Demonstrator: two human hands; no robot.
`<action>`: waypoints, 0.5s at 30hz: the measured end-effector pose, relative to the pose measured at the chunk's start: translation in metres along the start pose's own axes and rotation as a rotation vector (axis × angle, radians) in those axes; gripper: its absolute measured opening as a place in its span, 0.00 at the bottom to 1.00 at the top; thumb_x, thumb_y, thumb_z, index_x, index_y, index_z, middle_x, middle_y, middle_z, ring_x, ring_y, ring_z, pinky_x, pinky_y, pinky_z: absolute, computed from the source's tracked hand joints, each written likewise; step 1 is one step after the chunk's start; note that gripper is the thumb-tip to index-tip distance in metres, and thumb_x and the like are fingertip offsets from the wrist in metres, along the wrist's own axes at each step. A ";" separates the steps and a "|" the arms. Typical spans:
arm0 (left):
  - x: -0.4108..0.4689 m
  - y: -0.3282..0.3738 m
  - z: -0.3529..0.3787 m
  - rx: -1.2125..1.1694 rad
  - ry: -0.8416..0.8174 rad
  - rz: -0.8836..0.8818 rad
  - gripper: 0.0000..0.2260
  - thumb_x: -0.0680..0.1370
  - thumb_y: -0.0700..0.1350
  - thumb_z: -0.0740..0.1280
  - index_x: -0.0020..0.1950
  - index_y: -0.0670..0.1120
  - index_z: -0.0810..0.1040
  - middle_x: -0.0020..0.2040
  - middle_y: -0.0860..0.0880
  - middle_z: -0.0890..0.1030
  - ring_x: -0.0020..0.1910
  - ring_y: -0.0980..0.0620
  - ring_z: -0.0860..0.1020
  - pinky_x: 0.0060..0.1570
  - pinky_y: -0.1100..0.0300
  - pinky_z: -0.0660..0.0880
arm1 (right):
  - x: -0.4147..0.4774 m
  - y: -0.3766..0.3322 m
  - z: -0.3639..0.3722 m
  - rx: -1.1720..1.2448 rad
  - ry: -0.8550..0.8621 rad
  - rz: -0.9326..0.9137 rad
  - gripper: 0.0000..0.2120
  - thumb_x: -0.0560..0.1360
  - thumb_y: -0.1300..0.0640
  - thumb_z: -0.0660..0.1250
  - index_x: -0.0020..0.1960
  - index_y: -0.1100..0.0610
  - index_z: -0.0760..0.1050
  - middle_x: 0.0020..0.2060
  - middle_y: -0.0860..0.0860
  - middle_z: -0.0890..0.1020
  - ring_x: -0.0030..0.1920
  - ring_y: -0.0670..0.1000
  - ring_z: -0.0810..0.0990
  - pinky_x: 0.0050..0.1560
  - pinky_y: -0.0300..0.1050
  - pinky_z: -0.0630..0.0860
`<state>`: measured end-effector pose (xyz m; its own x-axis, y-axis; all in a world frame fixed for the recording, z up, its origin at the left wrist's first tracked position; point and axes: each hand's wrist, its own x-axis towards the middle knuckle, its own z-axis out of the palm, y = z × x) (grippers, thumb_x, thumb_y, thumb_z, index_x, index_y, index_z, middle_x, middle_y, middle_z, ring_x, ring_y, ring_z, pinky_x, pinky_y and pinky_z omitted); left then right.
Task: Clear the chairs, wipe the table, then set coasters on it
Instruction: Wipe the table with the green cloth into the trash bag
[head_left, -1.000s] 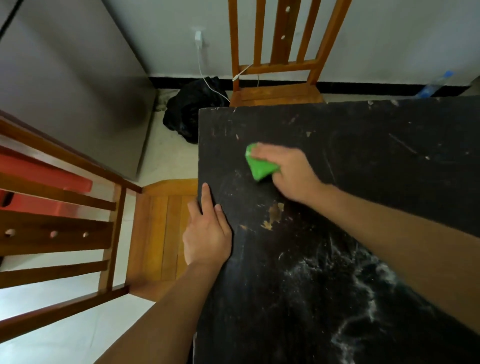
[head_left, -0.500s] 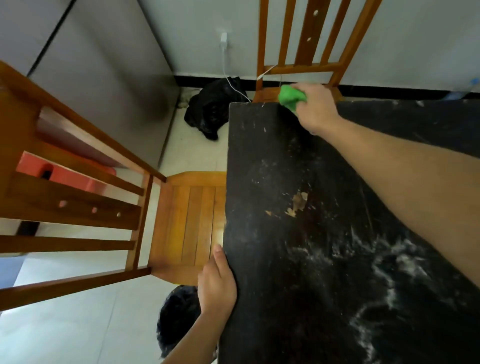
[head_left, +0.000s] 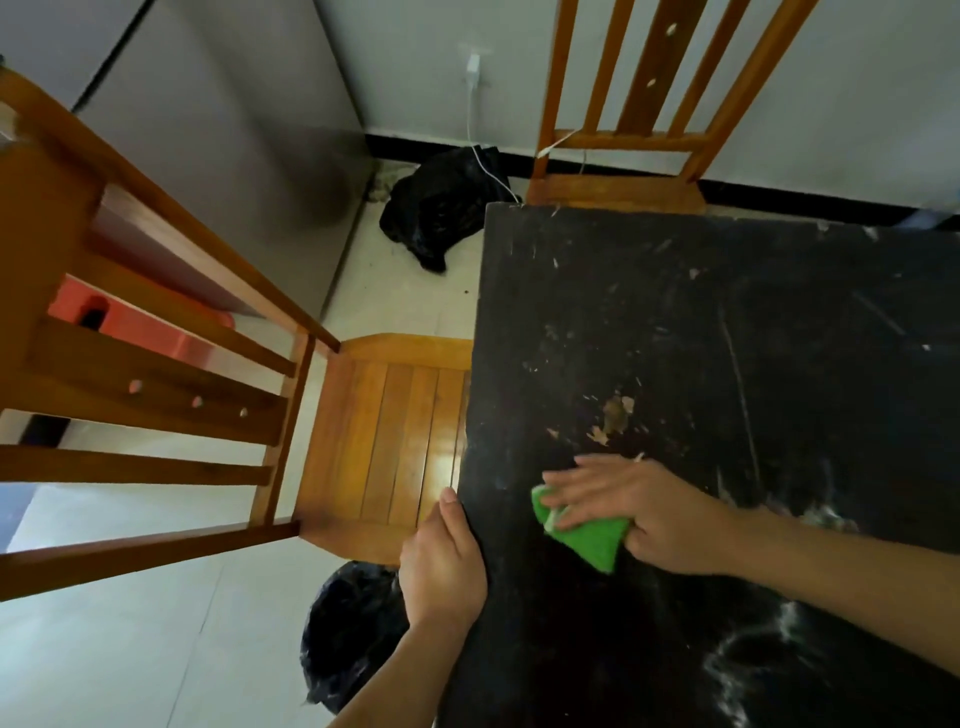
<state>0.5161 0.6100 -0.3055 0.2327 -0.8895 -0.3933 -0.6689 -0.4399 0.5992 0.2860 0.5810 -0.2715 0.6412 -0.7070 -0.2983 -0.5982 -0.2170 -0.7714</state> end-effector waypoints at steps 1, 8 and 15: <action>0.000 0.001 -0.001 0.002 -0.001 -0.001 0.25 0.83 0.53 0.46 0.39 0.44 0.76 0.30 0.54 0.74 0.31 0.61 0.70 0.30 0.61 0.64 | -0.001 -0.001 -0.007 0.026 -0.024 0.019 0.33 0.64 0.75 0.62 0.62 0.50 0.80 0.64 0.45 0.78 0.69 0.38 0.69 0.74 0.41 0.60; -0.001 0.002 0.002 -0.008 0.012 -0.029 0.26 0.82 0.55 0.45 0.35 0.46 0.74 0.32 0.52 0.75 0.34 0.57 0.73 0.35 0.59 0.71 | 0.135 0.037 -0.138 -0.091 0.674 0.252 0.22 0.74 0.69 0.61 0.68 0.59 0.74 0.65 0.57 0.77 0.65 0.54 0.74 0.68 0.41 0.65; -0.002 -0.001 0.002 -0.019 0.054 0.021 0.25 0.81 0.57 0.44 0.35 0.48 0.73 0.34 0.50 0.76 0.35 0.53 0.74 0.41 0.57 0.69 | 0.138 0.013 -0.045 -0.174 0.429 0.005 0.29 0.67 0.75 0.61 0.64 0.57 0.78 0.67 0.55 0.76 0.71 0.54 0.70 0.75 0.51 0.57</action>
<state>0.5144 0.6125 -0.3067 0.2570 -0.9035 -0.3431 -0.6607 -0.4233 0.6199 0.3446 0.4499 -0.2976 0.4032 -0.9150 -0.0143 -0.6962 -0.2965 -0.6538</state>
